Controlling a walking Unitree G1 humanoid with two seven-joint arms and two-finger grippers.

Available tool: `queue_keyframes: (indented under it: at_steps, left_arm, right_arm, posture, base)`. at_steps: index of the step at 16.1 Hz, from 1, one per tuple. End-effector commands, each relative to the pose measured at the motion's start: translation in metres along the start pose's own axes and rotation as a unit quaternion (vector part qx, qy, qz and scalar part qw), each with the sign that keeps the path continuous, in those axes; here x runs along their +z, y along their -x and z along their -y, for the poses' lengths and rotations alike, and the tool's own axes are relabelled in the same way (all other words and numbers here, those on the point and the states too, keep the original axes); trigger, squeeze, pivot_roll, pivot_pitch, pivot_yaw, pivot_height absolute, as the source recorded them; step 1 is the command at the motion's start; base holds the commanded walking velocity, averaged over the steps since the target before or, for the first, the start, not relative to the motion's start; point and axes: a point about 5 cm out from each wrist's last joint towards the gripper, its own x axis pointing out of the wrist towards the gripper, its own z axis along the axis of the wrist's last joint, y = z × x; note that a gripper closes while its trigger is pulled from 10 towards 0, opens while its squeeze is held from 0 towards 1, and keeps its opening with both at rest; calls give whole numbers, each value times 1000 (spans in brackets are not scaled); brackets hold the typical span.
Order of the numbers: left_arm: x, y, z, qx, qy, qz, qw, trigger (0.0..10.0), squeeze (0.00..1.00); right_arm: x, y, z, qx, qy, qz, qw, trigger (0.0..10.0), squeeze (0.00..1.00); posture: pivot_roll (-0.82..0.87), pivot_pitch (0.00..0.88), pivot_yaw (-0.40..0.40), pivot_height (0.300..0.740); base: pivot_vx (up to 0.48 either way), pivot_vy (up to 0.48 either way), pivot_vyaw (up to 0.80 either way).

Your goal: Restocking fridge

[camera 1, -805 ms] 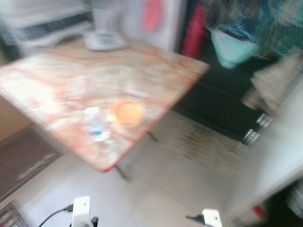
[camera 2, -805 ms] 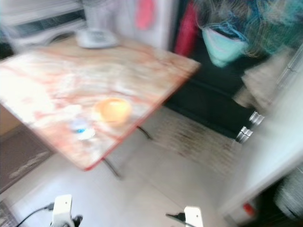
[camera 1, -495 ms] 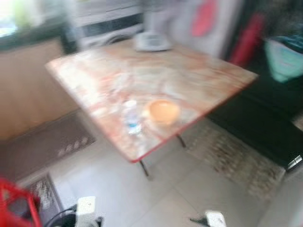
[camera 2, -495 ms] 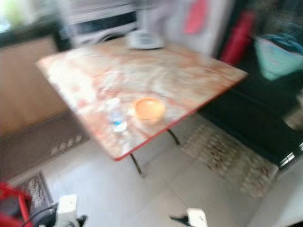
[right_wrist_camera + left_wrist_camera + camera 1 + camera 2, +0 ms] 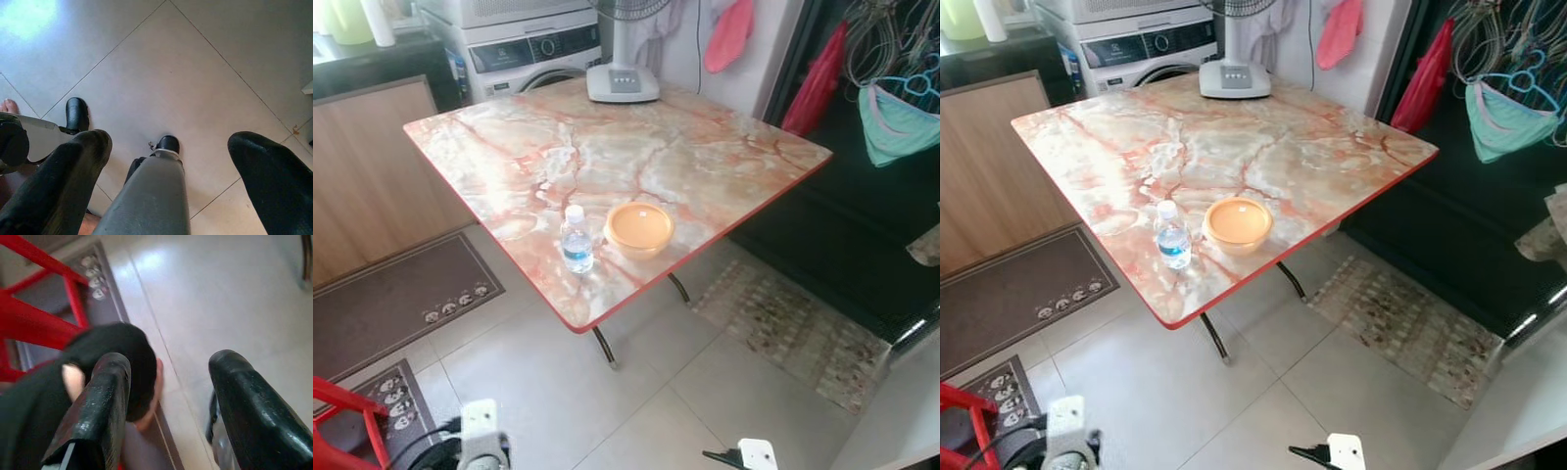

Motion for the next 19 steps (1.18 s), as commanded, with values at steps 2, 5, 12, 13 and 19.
queue_keyframes:
  at_steps: [2, 5, 12, 13, 19]
  left_arm:
    - [5, 3, -4, 48, -1, 49, 998, 10000, 0]
    - [74, -15, -76, 104, 58, 174, 977, 10000, 0]
    - [186, 8, -71, 114, 23, 427, 897, 10000, 0]
    - [223, 22, -53, 55, -18, 494, 867, 10000, 0]
    - [291, 80, 33, -132, -52, 612, 778, 10000, 0]
  right_arm:
    - [0, 0, 0, -2, -4, -1, 1000, 10000, 0]
    - [1, 0, 0, -3, -3, -2, 1000, 10000, 0]
    - [1, 0, 0, -2, -2, 3, 1000, 10000, 0]
    - [1, 0, 0, -2, 0, 2, 1000, 10000, 0]
    - [1, 0, 0, -2, 1, 4, 1000, 10000, 0]
  posture:
    - [98, 0, -40, 740]
    - [94, 0, -40, 740]
    - [92, 0, -41, 740]
    - [93, 0, -43, 740]
    - [85, 0, -41, 740]
  base:
    - [0, 0, 0]
    - [0, 0, 0]
    - [0, 0, 0]
    - [0, 0, 0]
    - [0, 0, 0]
